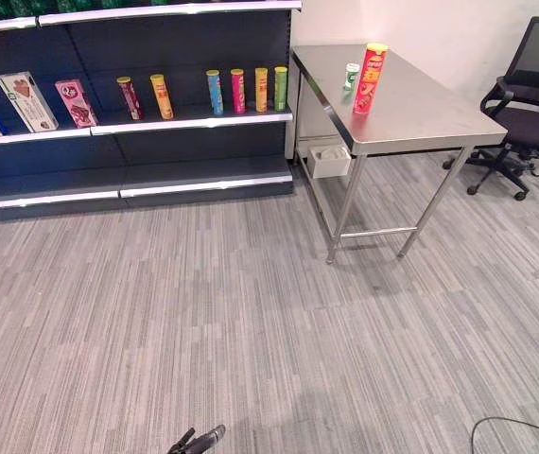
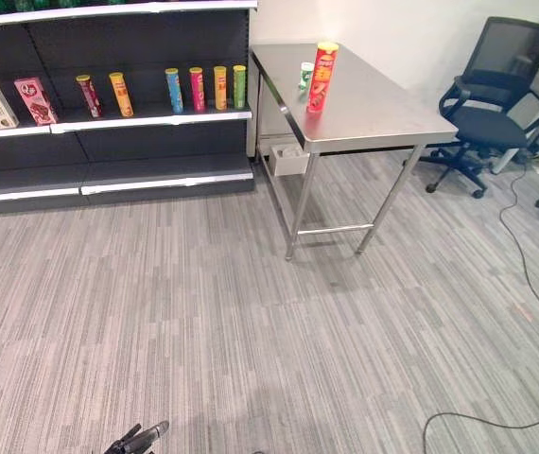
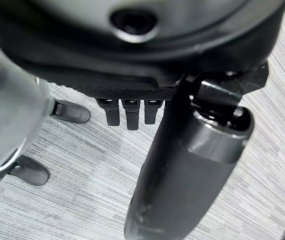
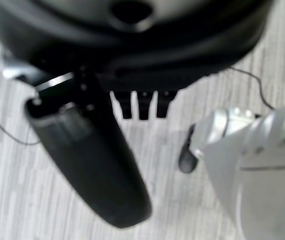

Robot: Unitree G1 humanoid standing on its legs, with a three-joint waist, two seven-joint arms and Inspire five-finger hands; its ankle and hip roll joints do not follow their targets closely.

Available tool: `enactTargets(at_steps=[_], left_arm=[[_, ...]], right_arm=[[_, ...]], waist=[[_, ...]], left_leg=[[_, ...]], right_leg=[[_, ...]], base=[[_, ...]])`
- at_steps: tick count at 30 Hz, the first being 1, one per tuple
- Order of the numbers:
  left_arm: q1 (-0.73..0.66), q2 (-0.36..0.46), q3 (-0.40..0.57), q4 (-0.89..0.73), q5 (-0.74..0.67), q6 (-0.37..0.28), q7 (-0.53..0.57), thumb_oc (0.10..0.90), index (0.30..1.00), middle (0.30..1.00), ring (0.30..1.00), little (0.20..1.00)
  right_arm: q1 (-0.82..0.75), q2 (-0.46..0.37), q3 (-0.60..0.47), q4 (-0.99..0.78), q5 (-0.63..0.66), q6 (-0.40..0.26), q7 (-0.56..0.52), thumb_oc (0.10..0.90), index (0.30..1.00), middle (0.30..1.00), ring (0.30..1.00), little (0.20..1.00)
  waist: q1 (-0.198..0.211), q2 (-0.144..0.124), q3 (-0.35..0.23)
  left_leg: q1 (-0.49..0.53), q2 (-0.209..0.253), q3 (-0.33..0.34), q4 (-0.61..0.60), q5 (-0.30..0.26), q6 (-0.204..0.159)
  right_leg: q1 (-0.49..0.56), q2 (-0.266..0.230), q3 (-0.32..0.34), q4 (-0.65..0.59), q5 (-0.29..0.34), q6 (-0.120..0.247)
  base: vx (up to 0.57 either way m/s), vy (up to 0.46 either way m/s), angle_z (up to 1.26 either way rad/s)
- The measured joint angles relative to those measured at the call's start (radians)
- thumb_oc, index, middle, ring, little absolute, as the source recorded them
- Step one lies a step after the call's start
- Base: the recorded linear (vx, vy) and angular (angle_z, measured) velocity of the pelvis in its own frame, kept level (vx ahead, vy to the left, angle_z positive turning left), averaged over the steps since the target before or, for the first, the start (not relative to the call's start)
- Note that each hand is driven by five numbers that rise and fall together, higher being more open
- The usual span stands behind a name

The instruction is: Put the goods on the table back onto the shelves and tidy them up.

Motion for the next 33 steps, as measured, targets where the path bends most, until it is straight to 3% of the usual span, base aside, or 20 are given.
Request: enactTargets(at_steps=[4,17,18,21,22,23,24,25,27,28,30,32,33], left_arm=[[0.001,0.008,0.008,0.007,0.001,0.001,0.004,0.8,0.9,0.9,0.9,0.9],[-0.001,0.015,-0.011,0.006,0.066,0.001,0.001,0.8,0.9,0.9,0.9,0.9],[0.0,0.02,-0.011,0.005,0.061,0.0,0.001,0.8,0.9,0.9,0.9,0.9],[-0.038,0.066,-0.006,-0.02,0.032,-0.017,0.0,0.8,0.9,0.9,0.9,0.9],[-0.048,0.073,0.005,-0.024,0.01,-0.024,0.003,0.8,0.9,0.9,0.9,0.9],[-0.08,0.062,0.032,-0.032,-0.031,-0.028,0.004,0.8,0.9,0.9,0.9,0.9],[-0.093,0.057,0.041,-0.032,-0.049,-0.028,0.003,0.8,0.9,0.9,0.9,0.9],[-0.096,0.056,0.045,-0.033,-0.052,-0.028,0.005,0.8,0.9,0.9,0.9,0.9],[-0.084,0.056,0.045,-0.033,-0.052,-0.029,0.016,0.8,0.9,0.9,0.9,0.9],[-0.078,0.048,0.044,-0.03,-0.058,-0.035,0.023,0.8,0.9,0.9,0.9,0.9],[-0.079,0.026,0.049,-0.01,-0.097,-0.048,0.023,0.8,0.9,0.9,0.9,0.9],[-0.09,0.015,0.09,0.006,-0.138,-0.051,0.023,0.8,0.9,0.9,0.9,0.9],[-0.071,0.009,0.128,0.03,-0.189,-0.046,0.029,0.8,0.9,0.9,0.9,0.9]], right_arm=[[0.003,0.003,0.015,-0.004,-0.015,0.0,0.001,0.8,0.9,0.9,0.9,0.9],[0.047,-0.001,0.012,0.001,-0.048,-0.001,0.004,0.8,0.9,0.9,0.9,0.9],[0.045,0.003,0.015,0.001,-0.051,0.0,0.006,0.8,0.9,0.9,0.9,0.9],[0.014,0.039,0.012,0.004,-0.059,-0.001,0.017,0.8,0.9,0.9,0.9,0.9],[0.001,0.025,0.012,0.006,-0.063,-0.009,0.013,0.8,0.9,0.9,0.9,0.9],[-0.024,0.0,0.01,0.003,-0.064,-0.025,0.015,0.8,0.9,0.9,0.9,0.9],[-0.03,-0.011,0.01,0.006,-0.064,-0.029,0.014,0.8,0.9,0.9,0.9,0.9],[-0.034,-0.016,0.013,0.006,-0.065,-0.031,0.014,0.8,0.9,0.9,0.9,0.9],[-0.024,-0.021,0.017,0.001,-0.083,-0.029,0.014,0.8,0.9,0.9,0.9,0.9],[-0.036,-0.026,0.024,-0.001,-0.086,-0.03,0.014,0.8,0.9,0.9,0.9,0.9],[-0.048,-0.048,0.036,-0.001,-0.091,-0.029,0.013,0.8,0.9,0.9,0.9,0.9],[-0.071,-0.056,0.031,0.002,-0.098,-0.029,0.002,0.8,0.9,0.9,0.9,0.9],[-0.078,-0.053,0.012,0.005,-0.099,-0.029,-0.003,0.8,0.9,0.9,0.9,0.9]], waist=[[-0.003,-0.014,-0.009],[-0.01,-0.024,-0.012],[-0.007,-0.028,-0.001],[-0.001,-0.105,0.049],[0.026,-0.099,0.068],[0.038,-0.083,0.11],[0.04,-0.077,0.124],[0.041,-0.069,0.125],[0.044,-0.074,0.125],[0.045,-0.069,0.126],[0.048,-0.042,0.128],[0.053,-0.03,0.14],[0.077,-0.029,0.144]], left_leg=[[0.0,0.002,0.009,-0.001,0.0,-0.001],[0.006,0.011,0.019,0.0,-0.003,-0.012],[-0.014,0.022,0.019,0.051,-0.015,-0.034],[-0.212,0.071,-0.029,0.424,-0.042,-0.088],[-0.295,0.113,-0.07,0.564,-0.036,-0.104],[-0.362,0.117,-0.167,0.673,-0.012,-0.129],[-0.384,0.127,-0.182,0.674,-0.013,-0.127],[-0.394,0.148,-0.181,0.596,-0.015,-0.123],[-0.34,0.153,-0.155,0.295,-0.005,-0.103],[-0.34,0.165,-0.163,0.21,0.023,-0.111],[-0.336,0.175,-0.198,-0.042,0.077,-0.166],[-0.389,0.196,-0.226,-0.046,0.098,-0.162],[-0.369,0.213,-0.171,-0.044,0.096,-0.159]], right_leg=[[-0.002,0.001,0.003,0.0,0.0,0.0],[0.001,0.012,0.013,0.001,-0.002,-0.003],[-0.003,0.016,0.018,0.019,-0.009,-0.007],[-0.057,-0.012,0.022,0.088,-0.03,-0.053],[-0.041,0.003,0.022,0.068,-0.006,-0.076],[-0.031,0.008,0.023,0.056,0.0,-0.101],[-0.025,0.008,0.016,0.037,0.003,-0.103],[-0.016,0.006,0.001,0.012,-0.001,-0.096],[-0.006,-0.006,-0.002,-0.009,-0.003,-0.093],[-0.004,-0.009,-0.003,-0.014,-0.003,-0.082],[0.0,-0.009,0.001,-0.037,-0.002,-0.06],[0.007,-0.012,0.016,-0.055,-0.003,-0.053],[0.065,-0.042,0.058,-0.078,-0.028,-0.015]], base=[[0.0,-0.008,-0.02],[0.02,-0.035,-0.02],[-0.13,-0.197,-0.02],[-0.04,-0.128,0.05],[0.1,-0.054,-0.04],[0.28,0.112,-0.02],[0.25,0.141,0.18],[0.27,0.173,0.29],[0.24,0.156,0.17],[0.31,0.175,0.08],[0.33,0.169,0.15],[0.46,0.216,-0.17],[0.8,0.427,-0.5]])
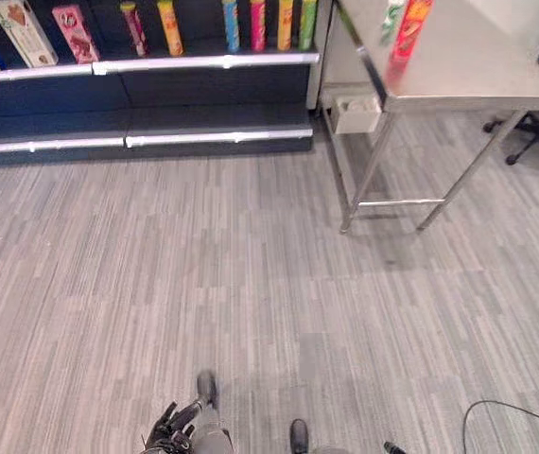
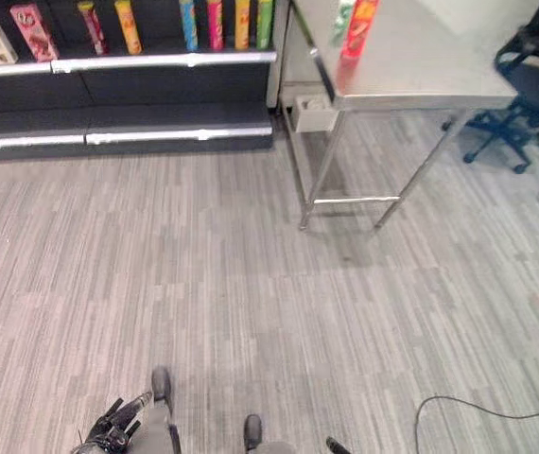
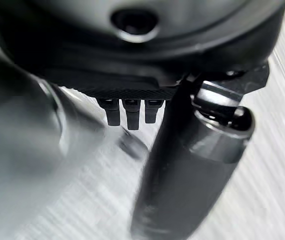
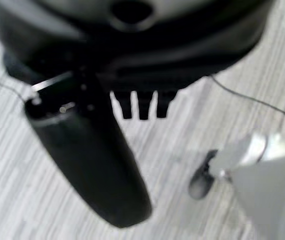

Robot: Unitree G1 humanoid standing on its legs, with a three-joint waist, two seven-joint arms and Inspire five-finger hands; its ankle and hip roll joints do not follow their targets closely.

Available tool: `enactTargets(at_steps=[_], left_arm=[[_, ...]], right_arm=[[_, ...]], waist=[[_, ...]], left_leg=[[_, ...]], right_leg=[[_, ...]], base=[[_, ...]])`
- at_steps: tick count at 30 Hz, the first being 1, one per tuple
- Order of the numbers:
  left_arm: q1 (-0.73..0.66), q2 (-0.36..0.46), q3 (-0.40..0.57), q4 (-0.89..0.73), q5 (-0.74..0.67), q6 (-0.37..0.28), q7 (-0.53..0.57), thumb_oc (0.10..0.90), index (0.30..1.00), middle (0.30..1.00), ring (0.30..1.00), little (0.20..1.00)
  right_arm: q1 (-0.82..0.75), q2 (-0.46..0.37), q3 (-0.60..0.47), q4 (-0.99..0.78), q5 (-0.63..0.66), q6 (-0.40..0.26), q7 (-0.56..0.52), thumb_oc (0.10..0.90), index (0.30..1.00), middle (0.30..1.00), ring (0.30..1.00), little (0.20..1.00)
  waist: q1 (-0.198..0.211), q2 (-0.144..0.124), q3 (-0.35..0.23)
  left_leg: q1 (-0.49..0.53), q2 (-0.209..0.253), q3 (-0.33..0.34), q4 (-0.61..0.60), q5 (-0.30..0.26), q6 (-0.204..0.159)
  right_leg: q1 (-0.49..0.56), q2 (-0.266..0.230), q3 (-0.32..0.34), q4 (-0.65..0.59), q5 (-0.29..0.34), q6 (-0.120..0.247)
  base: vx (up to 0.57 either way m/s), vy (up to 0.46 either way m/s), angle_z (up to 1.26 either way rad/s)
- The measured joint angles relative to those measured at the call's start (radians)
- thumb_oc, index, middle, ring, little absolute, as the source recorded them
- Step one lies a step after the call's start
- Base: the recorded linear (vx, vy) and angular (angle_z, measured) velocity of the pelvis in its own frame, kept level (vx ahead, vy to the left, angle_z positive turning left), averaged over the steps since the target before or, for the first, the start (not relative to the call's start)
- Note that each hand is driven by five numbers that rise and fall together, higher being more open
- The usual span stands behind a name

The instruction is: Put the goods on the table back onto the shelves and tidy them up.

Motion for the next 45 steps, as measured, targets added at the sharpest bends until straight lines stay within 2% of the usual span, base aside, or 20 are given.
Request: enactTargets(at_steps=[3,5,9,11,14,15,17,18,19,22,26,30,32,34,35,36,37,40,43,45], left_arm=[[0.066,-0.025,0.011,0.035,-0.015,0.01,0.019,0.8,0.9,0.9,0.9,0.9],[0.097,-0.017,-0.22,-0.038,0.081,0.003,0.044,0.8,0.9,0.9,0.9,0.9],[-0.002,-0.005,-0.341,-0.134,0.223,0.004,0.029,0.8,0.9,0.9,0.9,0.9],[-0.061,-0.025,-0.324,-0.108,0.247,-0.001,0.03,0.8,0.9,0.9,0.9,0.9],[-0.114,-0.011,-0.265,-0.115,0.284,-0.007,0.008,0.8,0.9,0.9,0.9,0.9],[-0.128,-0.006,-0.252,-0.104,0.303,-0.004,0.007,0.8,0.9,0.9,0.9,0.9],[-0.12,-0.015,-0.258,-0.072,0.334,0.004,0.004,0.8,0.9,0.9,0.9,0.9],[-0.108,-0.026,-0.261,-0.062,0.344,0.014,0.006,0.8,0.9,0.9,0.9,0.9],[-0.079,-0.042,-0.26,-0.058,0.35,0.021,0.007,0.8,0.9,0.9,0.9,0.9],[-0.047,-0.057,-0.279,-0.029,0.387,0.044,0.008,0.8,0.9,0.9,0.9,0.9],[-0.035,-0.042,-0.244,-0.022,0.398,0.043,-0.011,0.8,0.9,0.9,0.9,0.9],[-0.046,-0.021,-0.239,-0.074,0.398,0.018,-0.012,0.8,0.9,0.9,0.9,0.9],[-0.044,0.0,-0.247,-0.088,0.398,0.02,-0.006,0.8,0.9,0.9,0.9,0.9],[-0.054,0.012,-0.237,-0.068,0.398,0.026,-0.001,0.8,0.9,0.9,0.9,0.9],[-0.058,-0.006,-0.235,-0.07,0.398,0.03,0.008,0.8,0.9,0.9,0.9,0.9],[-0.063,-0.01,-0.26,-0.104,0.398,0.024,0.006,0.8,0.9,0.9,0.9,0.9],[-0.047,-0.04,-0.27,-0.105,0.398,0.031,0.007,0.8,0.9,0.9,0.9,0.9],[-0.047,-0.048,-0.278,-0.087,0.39,0.032,0.007,0.8,0.9,0.9,0.9,0.9],[-0.055,-0.048,-0.239,-0.08,0.35,0.017,0.005,0.8,0.9,0.9,0.9,0.9],[-0.053,-0.046,-0.215,-0.06,0.337,0.016,0.009,0.8,0.9,0.9,0.9,0.9]], right_arm=[[0.053,-0.001,-0.059,0.01,-0.016,0.004,0.004,0.8,0.9,0.9,0.9,0.9],[0.105,0.0,-0.041,0.03,-0.032,0.032,0.015,0.8,0.9,0.9,0.9,0.9],[0.133,0.007,0.006,-0.103,-0.048,0.025,0.0,0.8,0.9,0.9,0.9,0.9],[0.116,-0.001,0.075,-0.147,-0.064,0.007,0.0,0.8,0.9,0.9,0.9,0.9],[0.042,0.008,0.155,-0.194,-0.098,0.01,0.022,0.8,0.9,0.9,0.9,0.9],[0.014,0.017,0.152,-0.167,-0.102,0.009,0.023,0.8,0.9,0.9,0.9,0.9],[0.013,0.006,0.114,-0.124,-0.103,0.005,0.017,0.8,0.9,0.9,0.9,0.9],[0.036,-0.006,0.099,-0.111,-0.103,0.002,0.011,0.8,0.9,0.9,0.9,0.9],[0.047,-0.027,0.099,-0.111,-0.103,-0.002,0.005,0.8,0.9,0.9,0.9,0.9],[0.018,-0.054,0.067,-0.107,-0.102,-0.013,0.001,0.8,0.9,0.9,0.9,0.9],[-0.006,-0.047,0.02,-0.046,-0.091,-0.003,0.005,0.8,0.9,0.9,0.9,0.9],[0.009,-0.043,0.023,-0.085,-0.067,-0.011,0.004,0.8,0.9,0.9,0.9,0.9],[-0.018,-0.023,0.03,-0.1,-0.057,-0.015,0.001,0.8,0.9,0.9,0.9,0.9],[-0.047,0.005,0.052,-0.147,-0.055,-0.028,0.007,0.8,0.9,0.9,0.9,0.9],[-0.074,-0.004,0.048,-0.158,-0.055,-0.034,0.007,0.8,0.9,0.9,0.9,0.9],[-0.078,-0.005,0.045,-0.153,-0.051,-0.038,-0.008,0.8,0.9,0.9,0.9,0.9],[-0.075,-0.013,0.072,-0.153,-0.054,-0.048,-0.012,0.8,0.9,0.9,0.9,0.9],[-0.076,-0.009,0.126,-0.154,-0.064,-0.058,-0.008,0.8,0.9,0.9,0.9,0.9],[-0.075,0.005,0.132,-0.149,-0.087,-0.054,-0.01,0.8,0.9,0.9,0.9,0.9],[-0.007,-0.019,0.137,-0.145,-0.101,-0.043,-0.006,0.8,0.9,0.9,0.9,0.9]], waist=[[0.002,-0.002,-0.047],[-0.041,0.046,-0.103],[-0.08,0.088,-0.101],[-0.093,0.119,-0.105],[-0.147,0.17,-0.064],[-0.151,0.117,-0.047],[-0.167,0.075,-0.059],[-0.172,0.056,-0.052],[-0.172,0.072,-0.053],[-0.18,0.129,-0.038],[-0.196,0.121,-0.024],[-0.193,0.096,-0.059],[-0.163,0.054,-0.054],[-0.167,-0.005,-0.03],[-0.164,0.032,-0.018],[-0.136,-0.026,-0.017],[-0.14,-0.021,-0.041],[-0.134,-0.023,-0.053],[-0.08,-0.009,-0.064],[-0.094,0.012,-0.092]], left_leg=[[0.092,-0.126,0.055,0.152,0.014,0.06],[0.22,-0.267,0.112,0.089,-0.073,0.181],[0.344,-0.405,0.13,0.063,-0.164,0.26],[0.412,-0.394,0.12,0.056,-0.211,0.245],[0.481,-0.311,0.115,0.037,-0.237,0.183],[0.524,-0.314,0.116,0.043,-0.235,0.141],[0.567,-0.332,0.113,0.042,-0.261,0.099],[0.595,-0.35,0.122,0.064,-0.276,0.075],[0.617,-0.324,0.138,0.077,-0.283,0.062],[0.611,-0.279,0.137,0.111,-0.298,0.065],[0.599,-0.261,0.132,0.14,-0.232,0.06],[0.382,-0.162,0.111,0.661,-0.147,-0.075],[0.277,-0.14,0.125,0.876,-0.125,-0.044],[0.227,-0.174,0.102,0.846,-0.1,-0.005],[0.177,-0.097,0.089,0.85,-0.105,0.066],[0.163,-0.04,0.116,0.762,-0.148,0.074],[0.164,-0.037,0.056,0.388,-0.151,0.063],[0.142,-0.064,-0.039,-0.004,-0.056,0.01],[0.068,-0.055,-0.133,0.005,0.002,-0.001],[0.068,-0.088,0.021,0.05,0.059,0.085]], right_leg=[[0.117,-0.173,0.052,0.043,-0.124,0.07],[-0.06,-0.279,0.12,0.495,-0.053,0.179],[-0.428,-0.35,0.076,1.072,0.02,0.093],[-0.528,-0.253,0.0,1.109,-0.05,0.011],[-0.619,0.017,-0.069,0.835,-0.126,-0.022],[-0.624,0.061,-0.144,0.585,-0.099,-0.038],[-0.601,0.076,-0.161,0.336,-0.061,-0.01],[-0.58,0.067,-0.164,0.298,0.077,-0.112],[-0.567,0.076,-0.162,0.314,0.125,-0.112],[-0.569,0.109,-0.161,0.442,0.061,-0.136],[-0.365,0.135,-0.159,0.415,-0.048,-0.113],[-0.175,0.139,-0.14,0.178,0.001,-0.15],[-0.124,0.143,-0.073,0.135,0.017,-0.161],[-0.146,0.111,-0.033,0.276,-0.018,-0.03],[-0.251,0.146,-0.021,0.455,-0.047,-0.042],[-0.281,0.031,0.031,0.437,-0.136,-0.127],[-0.176,0.062,0.116,0.258,-0.035,-0.092],[-0.031,0.08,0.212,0.064,0.027,-0.07],[0.011,0.098,0.329,0.009,0.04,-0.082],[0.089,0.054,0.352,-0.013,-0.012,-0.007]], base=[[0.83,0.568,-0.7],[0.66,0.697,-0.47],[0.42,0.423,-0.14],[0.25,0.067,-0.32],[0.37,-0.063,0.03],[0.42,-0.096,0.62],[0.36,-0.089,0.86],[0.44,-0.108,0.71],[0.44,-0.104,0.4],[0.46,-0.15,0.15],[0.38,-0.233,0.06],[0.44,-0.34,0.2],[0.27,-0.132,-0.76],[0.36,0.003,-0.9],[0.5,0.164,-0.72],[0.48,0.234,-0.98],[0.49,0.284,-1.11],[0.41,0.206,-1.07],[0.53,0.356,-1.85],[0.42,0.429,-2.0]])
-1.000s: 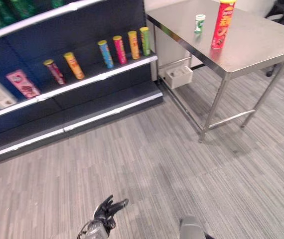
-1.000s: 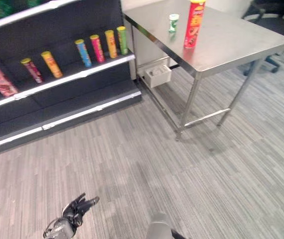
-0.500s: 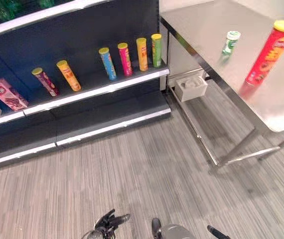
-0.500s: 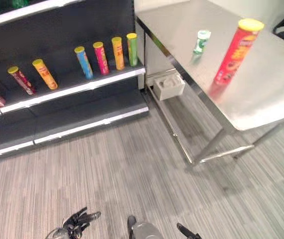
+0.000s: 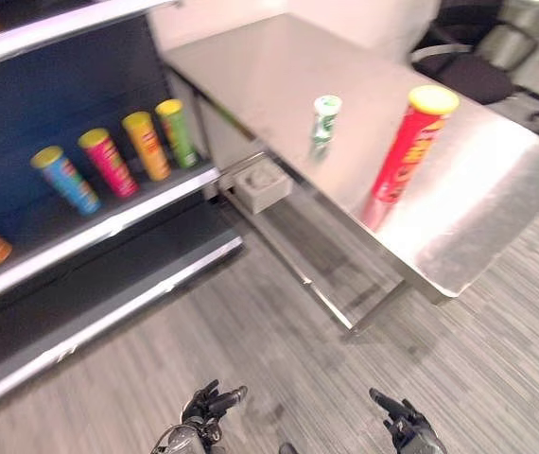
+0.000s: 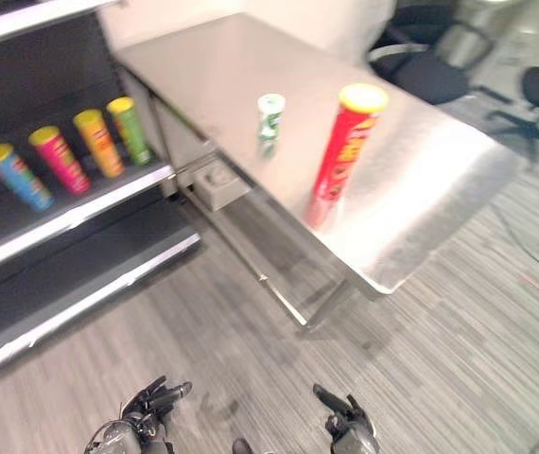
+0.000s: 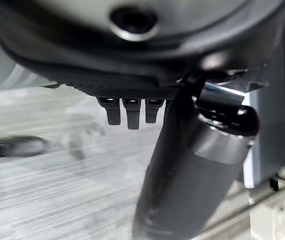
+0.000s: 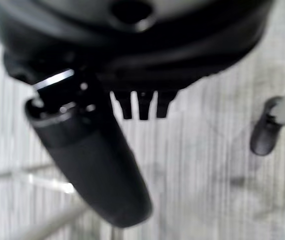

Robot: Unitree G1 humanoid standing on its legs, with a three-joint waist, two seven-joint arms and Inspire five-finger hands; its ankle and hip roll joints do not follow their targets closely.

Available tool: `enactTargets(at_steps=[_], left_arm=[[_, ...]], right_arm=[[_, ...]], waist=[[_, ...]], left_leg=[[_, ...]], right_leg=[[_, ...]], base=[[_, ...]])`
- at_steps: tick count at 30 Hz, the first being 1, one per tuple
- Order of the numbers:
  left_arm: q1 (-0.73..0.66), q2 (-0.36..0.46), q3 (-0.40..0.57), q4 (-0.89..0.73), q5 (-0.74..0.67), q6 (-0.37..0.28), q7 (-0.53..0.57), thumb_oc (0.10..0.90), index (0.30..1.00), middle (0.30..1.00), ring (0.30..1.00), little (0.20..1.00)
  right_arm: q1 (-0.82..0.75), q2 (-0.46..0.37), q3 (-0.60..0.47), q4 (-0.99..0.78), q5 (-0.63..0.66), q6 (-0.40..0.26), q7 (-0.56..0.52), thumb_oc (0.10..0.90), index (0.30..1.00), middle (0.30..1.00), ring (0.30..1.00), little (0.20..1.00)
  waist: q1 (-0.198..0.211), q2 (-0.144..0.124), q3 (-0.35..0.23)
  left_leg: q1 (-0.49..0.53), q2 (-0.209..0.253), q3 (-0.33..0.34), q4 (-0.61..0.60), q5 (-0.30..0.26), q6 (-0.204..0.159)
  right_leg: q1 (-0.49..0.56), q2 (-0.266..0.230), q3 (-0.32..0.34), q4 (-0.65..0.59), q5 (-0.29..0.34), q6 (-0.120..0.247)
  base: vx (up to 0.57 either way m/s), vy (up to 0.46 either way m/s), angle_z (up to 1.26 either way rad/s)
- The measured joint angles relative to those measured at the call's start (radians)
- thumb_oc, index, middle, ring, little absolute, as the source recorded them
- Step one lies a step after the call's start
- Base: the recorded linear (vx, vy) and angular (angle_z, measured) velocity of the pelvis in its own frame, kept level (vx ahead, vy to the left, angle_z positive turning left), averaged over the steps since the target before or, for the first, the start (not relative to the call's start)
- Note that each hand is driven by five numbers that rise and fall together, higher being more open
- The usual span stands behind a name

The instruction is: Put the goods on the table back onto the shelves and tidy them up.

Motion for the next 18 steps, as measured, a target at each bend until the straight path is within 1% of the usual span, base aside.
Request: enactTargets(at_steps=[1,2,3,4,5,6,7,8,9,10,11,12,13,14,15,16,17,18], left_arm=[[0.014,-0.016,-0.014,0.026,0.006,0.0,0.001,0.8,0.9,0.9,0.9,0.9],[0.02,-0.021,-0.042,0.037,0.008,0.002,0.001,0.8,0.9,0.9,0.9,0.9],[0.01,-0.016,-0.045,0.033,0.017,-0.002,0.002,0.8,0.9,0.9,0.9,0.9],[0.001,0.008,-0.075,0.02,0.047,-0.02,0.002,0.8,0.9,0.9,0.9,0.9],[-0.007,0.021,-0.087,0.027,0.066,-0.015,0.001,0.8,0.9,0.9,0.9,0.9],[-0.015,0.029,-0.107,0.033,0.092,-0.014,0.003,0.8,0.9,0.9,0.9,0.9],[-0.025,0.029,-0.115,0.039,0.108,-0.012,0.003,0.8,0.9,0.9,0.9,0.9],[-0.034,0.031,-0.13,0.034,0.122,-0.01,0.007,0.8,0.9,0.9,0.9,0.9],[-0.036,0.046,-0.155,0.017,0.128,-0.012,0.013,0.8,0.9,0.9,0.9,0.9],[-0.06,0.06,-0.158,0.02,0.157,-0.014,0.017,0.8,0.9,0.9,0.9,0.9],[-0.069,0.059,-0.161,0.02,0.16,-0.014,0.018,0.8,0.9,0.9,0.9,0.9],[-0.08,0.058,-0.16,0.018,0.169,-0.016,0.018,0.8,0.9,0.9,0.9,0.9],[-0.079,0.063,-0.184,0.01,0.176,-0.02,0.02,0.8,0.9,0.9,0.9,0.9],[-0.07,0.084,-0.177,-0.008,0.194,-0.018,0.012,0.8,0.9,0.9,0.9,0.9],[-0.068,0.094,-0.169,-0.004,0.203,-0.014,0.005,0.8,0.9,0.9,0.9,0.9],[-0.065,0.095,-0.152,-0.003,0.211,-0.012,0.0,0.8,0.9,0.9,0.9,0.9],[-0.068,0.096,-0.15,-0.001,0.218,-0.012,0.0,0.8,0.9,0.9,0.9,0.9],[-0.065,0.106,-0.152,0.002,0.223,-0.006,0.0,0.8,0.9,0.9,0.9,0.9]], right_arm=[[0.035,-0.031,-0.017,0.015,-0.005,0.001,0.006,0.8,0.9,0.9,0.9,0.9],[0.058,-0.044,-0.017,0.017,-0.005,0.0,0.0,0.8,0.9,0.9,0.9,0.9],[0.076,-0.037,-0.012,0.027,-0.006,0.002,-0.001,0.8,0.9,0.9,0.9,0.9],[0.102,-0.023,-0.018,0.053,-0.018,0.026,-0.002,0.8,0.9,0.9,0.9,0.9],[0.104,-0.014,-0.018,0.066,-0.031,0.029,-0.001,0.8,0.9,0.9,0.9,0.9],[0.098,-0.001,-0.025,0.065,-0.04,0.035,-0.001,0.8,0.9,0.9,0.9,0.9],[0.1,0.006,-0.025,0.062,-0.048,0.038,0.004,0.8,0.9,0.9,0.9,0.9],[0.111,0.012,-0.024,0.06,-0.063,0.04,0.007,0.8,0.9,0.9,0.9,0.9],[0.086,0.023,-0.038,0.056,-0.079,0.044,0.007,0.8,0.9,0.9,0.9,0.9],[0.057,0.041,-0.027,0.021,-0.084,0.048,0.011,0.8,0.9,0.9,0.9,0.9],[0.04,0.043,-0.026,0.012,-0.085,0.048,0.016,0.8,0.9,0.9,0.9,0.9],[0.035,0.048,-0.026,0.012,-0.1,0.049,0.014,0.8,0.9,0.9,0.9,0.9],[0.036,0.053,-0.025,0.018,-0.106,0.051,0.015,0.8,0.9,0.9,0.9,0.9],[0.03,0.063,-0.007,0.019,-0.123,0.04,0.022,0.8,0.9,0.9,0.9,0.9],[0.022,0.069,0.004,0.023,-0.132,0.035,0.026,0.8,0.9,0.9,0.9,0.9],[0.021,0.071,0.019,0.022,-0.144,0.035,0.03,0.8,0.9,0.9,0.9,0.9],[0.017,0.073,0.023,0.026,-0.151,0.035,0.032,0.8,0.9,0.9,0.9,0.9],[0.011,0.074,0.024,0.034,-0.159,0.036,0.026,0.8,0.9,0.9,0.9,0.9]], waist=[[-0.021,0.051,-0.039],[-0.035,0.058,-0.055],[-0.045,0.052,-0.054],[-0.046,0.053,-0.073],[-0.066,0.049,-0.078],[-0.076,0.046,-0.074],[-0.08,0.048,-0.076],[-0.093,0.05,-0.075],[-0.082,0.056,-0.058],[-0.072,0.072,-0.026],[-0.078,0.081,-0.014],[-0.076,0.083,-0.007],[-0.064,0.074,-0.002],[-0.063,0.069,-0.013],[-0.063,0.062,-0.014],[-0.067,0.057,-0.018],[-0.068,0.049,-0.014],[-0.059,0.03,-0.014]], left_leg=[[0.008,-0.032,0.058,0.012,0.011,0.029],[0.021,-0.054,0.048,0.006,0.06,0.043],[0.019,-0.075,0.039,0.008,0.072,0.074],[0.042,-0.104,0.041,-0.027,0.01,0.118],[0.055,-0.134,0.049,-0.045,0.001,0.108],[0.067,-0.157,0.055,-0.043,-0.006,0.121],[0.074,-0.178,0.066,-0.043,-0.022,0.143],[0.079,-0.195,0.095,-0.043,-0.041,0.161],[0.095,-0.199,0.133,-0.043,-0.039,0.15],[0.12,-0.203,0.162,-0.043,-0.067,0.172],[0.13,-0.204,0.167,-0.043,-0.073,0.176],[0.145,-0.202,0.203,-0.044,-0.087,0.194],[0.157,-0.204,0.233,-0.048,-0.105,0.195],[0.16,-0.188,0.27,-0.049,-0.117,0.165],[0.154,-0.172,0.287,-0.049,-0.119,0.158],[0.14,-0.155,0.295,-0.049,-0.116,0.152],[0.137,-0.142,0.299,-0.049,-0.121,0.143],[0.128,-0.118,0.307,-0.048,-0.114,0.137]], right_leg=[[0.025,-0.018,-0.004,-0.001,-0.04,0.04],[0.011,-0.021,-0.008,0.052,-0.09,0.067],[-0.023,-0.028,-0.037,0.132,-0.108,0.101],[-0.08,-0.052,-0.024,0.227,-0.129,0.125],[-0.096,-0.071,-0.025,0.278,-0.154,0.139],[-0.145,-0.091,-0.029,0.38,-0.201,0.183],[-0.175,-0.107,-0.025,0.432,-0.218,0.188],[-0.205,-0.123,-0.024,0.463,-0.2,0.186],[-0.244,-0.13,-0.034,0.548,-0.209,0.206],[-0.314,-0.157,-0.096,0.591,-0.214,0.195],[-0.328,-0.176,-0.142,0.588,-0.214,0.195],[-0.339,-0.216,-0.236,0.563,-0.195,0.17],[-0.364,-0.267,-0.361,0.56,-0.185,0.159],[-0.405,-0.251,-0.387,0.531,-0.161,0.183],[-0.433,-0.208,-0.384,0.523,-0.159,0.182],[-0.453,-0.166,-0.39,0.495,-0.149,0.163],[-0.472,-0.126,-0.409,0.477,-0.151,0.165],[-0.483,-0.083,-0.482,0.39,-0.113,0.136]], base=[[0.16,0.236,-0.95],[0.14,0.245,-0.41],[0.24,0.375,-0.21],[0.22,0.321,-0.11],[0.25,0.414,-0.32],[0.19,0.369,-0.21],[0.12,0.275,-0.3],[0.04,0.158,-0.57],[0.11,0.254,-1.38],[0.12,0.256,-1.36],[0.09,0.232,-1.1],[-0.01,0.121,-0.5],[0.0,0.123,-0.82],[0.04,0.094,-0.99],[0.06,0.016,-0.83],[0.05,0.011,-0.51],[0.11,-0.018,-0.43],[0.15,-0.016,-0.17]])
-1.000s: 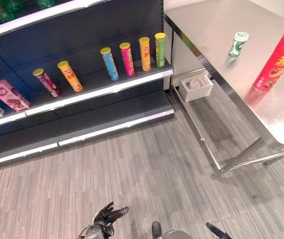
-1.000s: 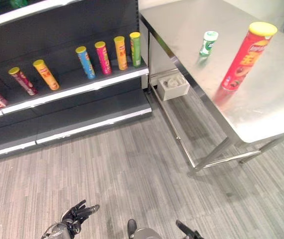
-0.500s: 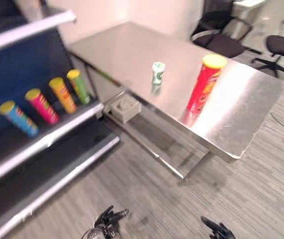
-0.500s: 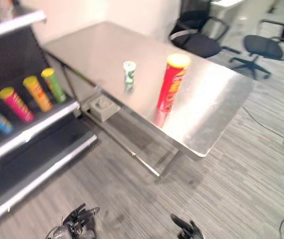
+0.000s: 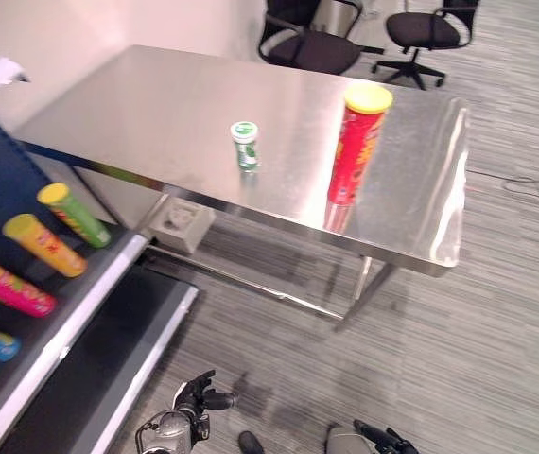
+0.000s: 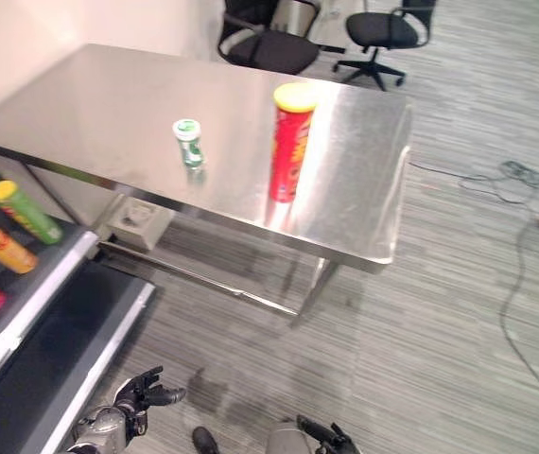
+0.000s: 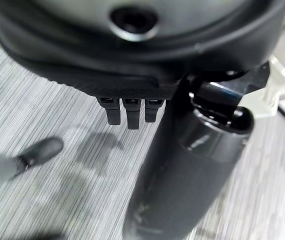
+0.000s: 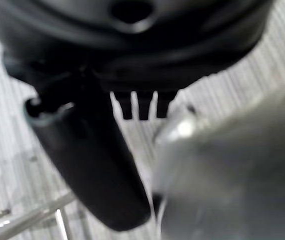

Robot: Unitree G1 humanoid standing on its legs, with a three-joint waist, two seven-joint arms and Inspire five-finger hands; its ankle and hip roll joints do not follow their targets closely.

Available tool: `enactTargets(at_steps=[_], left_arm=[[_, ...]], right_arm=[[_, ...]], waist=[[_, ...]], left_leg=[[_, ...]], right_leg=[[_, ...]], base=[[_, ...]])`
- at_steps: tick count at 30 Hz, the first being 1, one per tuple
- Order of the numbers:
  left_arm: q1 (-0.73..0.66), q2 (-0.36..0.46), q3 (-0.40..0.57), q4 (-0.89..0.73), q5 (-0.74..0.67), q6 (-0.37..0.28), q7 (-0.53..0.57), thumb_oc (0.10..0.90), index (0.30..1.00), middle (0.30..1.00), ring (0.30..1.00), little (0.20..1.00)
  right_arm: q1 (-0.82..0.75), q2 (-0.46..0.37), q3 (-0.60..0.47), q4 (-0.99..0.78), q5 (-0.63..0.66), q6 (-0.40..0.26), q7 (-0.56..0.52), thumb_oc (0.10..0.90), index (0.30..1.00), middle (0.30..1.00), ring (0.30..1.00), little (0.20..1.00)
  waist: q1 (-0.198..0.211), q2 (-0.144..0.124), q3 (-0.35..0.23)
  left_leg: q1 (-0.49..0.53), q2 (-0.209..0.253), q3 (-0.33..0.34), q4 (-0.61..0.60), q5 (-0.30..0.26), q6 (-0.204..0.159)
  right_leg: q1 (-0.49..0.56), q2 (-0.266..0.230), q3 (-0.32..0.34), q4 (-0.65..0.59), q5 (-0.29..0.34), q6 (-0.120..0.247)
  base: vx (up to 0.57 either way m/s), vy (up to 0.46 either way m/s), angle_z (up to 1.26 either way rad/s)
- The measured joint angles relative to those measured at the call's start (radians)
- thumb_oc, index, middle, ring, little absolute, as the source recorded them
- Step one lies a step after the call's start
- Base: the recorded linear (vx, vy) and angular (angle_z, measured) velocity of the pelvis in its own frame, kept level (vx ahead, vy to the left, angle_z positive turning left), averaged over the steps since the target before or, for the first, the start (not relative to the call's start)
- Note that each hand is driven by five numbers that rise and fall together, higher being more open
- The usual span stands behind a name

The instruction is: Put the goods on the table back onto the shelves and tidy them up.

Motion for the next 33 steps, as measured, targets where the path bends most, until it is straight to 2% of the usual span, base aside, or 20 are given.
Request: enactTargets(at_steps=[2,4,8,9,10,11,13,14,15,17,19,21,22,23,24,26,27,28,32,33], left_arm=[[0.006,-0.012,-0.008,0.002,0.021,0.01,-0.007,0.8,0.9,0.9,0.9,0.9],[0.026,-0.029,-0.003,0.019,0.027,0.012,-0.031,0.8,0.9,0.9,0.9,0.9],[0.05,-0.055,0.01,0.016,0.035,0.013,-0.041,0.8,0.9,0.9,0.9,0.9],[0.019,-0.038,0.013,0.01,0.034,0.008,-0.04,0.8,0.9,0.9,0.9,0.9],[0.016,-0.023,0.012,-0.007,0.034,0.004,-0.036,0.8,0.9,0.9,0.9,0.9],[0.016,-0.009,0.022,-0.027,0.02,-0.008,-0.025,0.8,0.9,0.9,0.9,0.9],[0.016,-0.021,0.041,-0.021,0.013,-0.01,-0.017,0.8,0.9,0.9,0.9,0.9],[0.019,-0.021,0.046,-0.019,0.013,-0.009,-0.017,0.8,0.9,0.9,0.9,0.9],[0.028,-0.023,0.046,-0.022,0.015,-0.012,-0.017,0.8,0.9,0.9,0.9,0.9],[0.029,-0.028,0.043,-0.017,0.016,-0.011,-0.017,0.8,0.9,0.9,0.9,0.9],[0.03,-0.03,-0.002,-0.014,0.029,-0.013,-0.013,0.8,0.9,0.9,0.9,0.9],[0.034,-0.032,-0.019,-0.012,0.059,-0.01,-0.013,0.8,0.9,0.9,0.9,0.9],[0.031,-0.033,-0.044,-0.013,0.066,-0.01,-0.011,0.8,0.9,0.9,0.9,0.9],[0.024,-0.047,-0.057,-0.01,0.087,-0.009,-0.015,0.8,0.9,0.9,0.9,0.9],[0.019,-0.07,-0.065,-0.015,0.105,-0.012,-0.016,0.8,0.9,0.9,0.9,0.9],[0.016,-0.101,-0.078,-0.009,0.114,-0.01,-0.018,0.8,0.9,0.9,0.9,0.9],[0.016,-0.109,-0.078,-0.011,0.114,-0.01,-0.018,0.8,0.9,0.9,0.9,0.9],[0.004,-0.115,-0.079,-0.016,0.113,-0.01,-0.017,0.8,0.9,0.9,0.9,0.9],[-0.045,-0.045,-0.059,-0.041,0.091,-0.013,0.003,0.8,0.9,0.9,0.9,0.9],[-0.056,-0.02,-0.008,-0.039,0.072,-0.012,0.016,0.8,0.9,0.9,0.9,0.9]], right_arm=[[0.041,-0.011,0.0,0.001,0.0,-0.004,-0.001,0.8,0.9,0.9,0.9,0.9],[0.073,-0.029,-0.001,0.002,0.0,-0.004,-0.001,0.8,0.9,0.9,0.9,0.9],[0.077,-0.076,0.002,-0.011,0.0,-0.011,0.001,0.8,0.9,0.9,0.9,0.9],[0.071,-0.058,0.002,-0.01,-0.001,-0.01,-0.001,0.8,0.9,0.9,0.9,0.9],[0.069,-0.046,0.009,-0.008,-0.001,-0.01,-0.001,0.8,0.9,0.9,0.9,0.9],[0.046,-0.047,0.064,-0.01,-0.01,-0.015,-0.005,0.8,0.9,0.9,0.9,0.9],[0.028,-0.062,0.091,-0.036,-0.036,-0.036,-0.006,0.8,0.9,0.9,0.9,0.9],[0.027,-0.065,0.098,-0.057,-0.042,-0.04,-0.005,0.8,0.9,0.9,0.9,0.9],[0.025,-0.069,0.1,-0.087,-0.063,-0.05,-0.004,0.8,0.9,0.9,0.9,0.9],[0.021,-0.076,0.099,-0.09,-0.077,-0.051,-0.004,0.8,0.9,0.9,0.9,0.9],[0.019,-0.079,0.115,-0.088,-0.111,-0.048,-0.012,0.8,0.9,0.9,0.9,0.9],[0.014,-0.079,0.114,-0.089,-0.12,-0.047,-0.018,0.8,0.9,0.9,0.9,0.9],[0.012,-0.083,0.112,-0.089,-0.125,-0.047,-0.019,0.8,0.9,0.9,0.9,0.9],[0.012,-0.092,0.097,-0.087,-0.139,-0.047,-0.021,0.8,0.9,0.9,0.9,0.9],[0.011,-0.114,0.092,-0.087,-0.142,-0.039,-0.021,0.8,0.9,0.9,0.9,0.9],[-0.003,-0.135,0.061,-0.085,-0.142,-0.036,-0.022,0.8,0.9,0.9,0.9,0.9],[-0.002,-0.147,0.05,-0.085,-0.142,-0.035,-0.022,0.8,0.9,0.9,0.9,0.9],[-0.002,-0.147,0.037,-0.098,-0.138,-0.032,-0.023,0.8,0.9,0.9,0.9,0.9],[0.003,-0.07,0.052,-0.091,-0.142,-0.005,-0.021,0.8,0.9,0.9,0.9,0.9],[-0.016,-0.042,0.052,-0.115,-0.142,-0.004,-0.021,0.8,0.9,0.9,0.9,0.9]], waist=[[-0.029,-0.005,-0.006],[-0.036,-0.005,-0.008],[-0.035,0.008,-0.014],[-0.012,-0.048,-0.008],[0.023,-0.082,-0.012],[0.049,-0.109,-0.012],[0.039,-0.101,-0.013],[0.037,-0.092,-0.019],[0.04,-0.086,-0.022],[0.04,-0.077,-0.028],[0.053,-0.083,-0.027],[0.064,-0.082,-0.026],[0.063,-0.076,-0.02],[0.054,-0.06,-0.02],[0.041,-0.024,-0.013],[0.038,0.026,-0.013],[0.04,0.04,-0.013],[0.03,0.046,-0.007],[0.042,0.017,-0.009],[0.042,0.008,-0.004]], left_leg=[[-0.005,0.016,-0.033,0.003,0.01,-0.028],[0.023,0.033,-0.026,0.005,0.023,-0.047],[0.077,0.059,0.021,0.036,0.042,-0.086],[0.001,0.085,-0.024,0.24,0.019,-0.126],[-0.054,0.1,-0.048,0.365,0.026,-0.138],[-0.126,0.127,-0.111,0.487,-0.004,-0.185],[-0.138,0.17,-0.147,0.438,0.0,-0.222],[-0.126,0.19,-0.147,0.378,0.009,-0.225],[-0.089,0.221,-0.151,0.254,0.021,-0.235],[-0.063,0.23,-0.158,0.185,0.039,-0.247],[-0.039,0.243,-0.221,0.084,0.067,-0.269],[-0.03,0.248,-0.261,0.035,0.07,-0.267],[-0.036,0.251,-0.266,0.03,0.071,-0.27],[-0.035,0.256,-0.23,0.009,0.072,-0.269],[-0.035,0.249,-0.198,0.003,0.079,-0.258],[-0.009,0.209,-0.165,0.002,0.074,-0.245],[-0.001,0.199,-0.158,0.002,0.072,-0.226],[-0.004,0.113,-0.144,0.004,0.076,-0.181],[-0.037,-0.034,-0.135,0.004,0.028,-0.096],[-0.049,-0.071,-0.101,0.004,0.016,-0.069]], right_leg=[[0.067,0.037,-0.015,-0.148,0.117,-0.079],[0.144,0.068,-0.019,-0.239,0.17,-0.118],[0.208,0.087,-0.011,-0.255,0.159,-0.111],[0.218,0.06,-0.005,-0.264,0.153,-0.124],[0.216,0.051,0.017,-0.269,0.164,-0.142],[0.24,0.04,0.048,-0.305,0.175,-0.156],[0.255,0.046,0.039,-0.323,0.183,-0.165],[0.255,0.053,0.043,-0.323,0.183,-0.165],[0.255,0.062,0.058,-0.324,0.182,-0.165],[0.249,0.073,0.071,-0.324,0.183,-0.165],[0.232,0.077,0.145,-0.316,0.189,-0.167],[0.218,0.08,0.179,-0.321,0.196,-0.157],[0.215,0.079,0.184,-0.322,0.197,-0.146],[0.214,0.072,0.182,-0.335,0.199,-0.13],[0.215,0.061,0.189,-0.339,0.202,-0.108],[0.208,0.03,0.222,-0.355,0.209,-0.064],[0.202,0.024,0.223,-0.353,0.211,-0.059],[0.176,-0.058,0.23,-0.328,0.207,-0.017],[0.114,-0.19,0.209,-0.309,0.228,0.052],[0.074,-0.22,0.207,-0.301,0.268,0.059]], base=[[0.17,-0.01,0.25],[0.11,-0.009,0.06],[0.11,-0.152,-0.17],[0.06,-0.101,0.04],[0.07,-0.004,-0.32],[0.07,0.108,-0.6],[0.1,0.143,-0.23],[0.14,0.137,-0.26],[0.15,0.202,-0.32],[0.13,0.206,-0.27],[0.15,0.312,-0.53],[0.16,0.429,-0.61],[0.11,0.291,-0.32],[0.16,0.547,-0.18],[0.18,0.616,-0.25],[0.1,0.433,-0.45],[0.04,0.308,-0.4],[0.02,0.268,-0.25],[-0.04,0.387,-0.1],[-0.05,0.203,-0.58]])
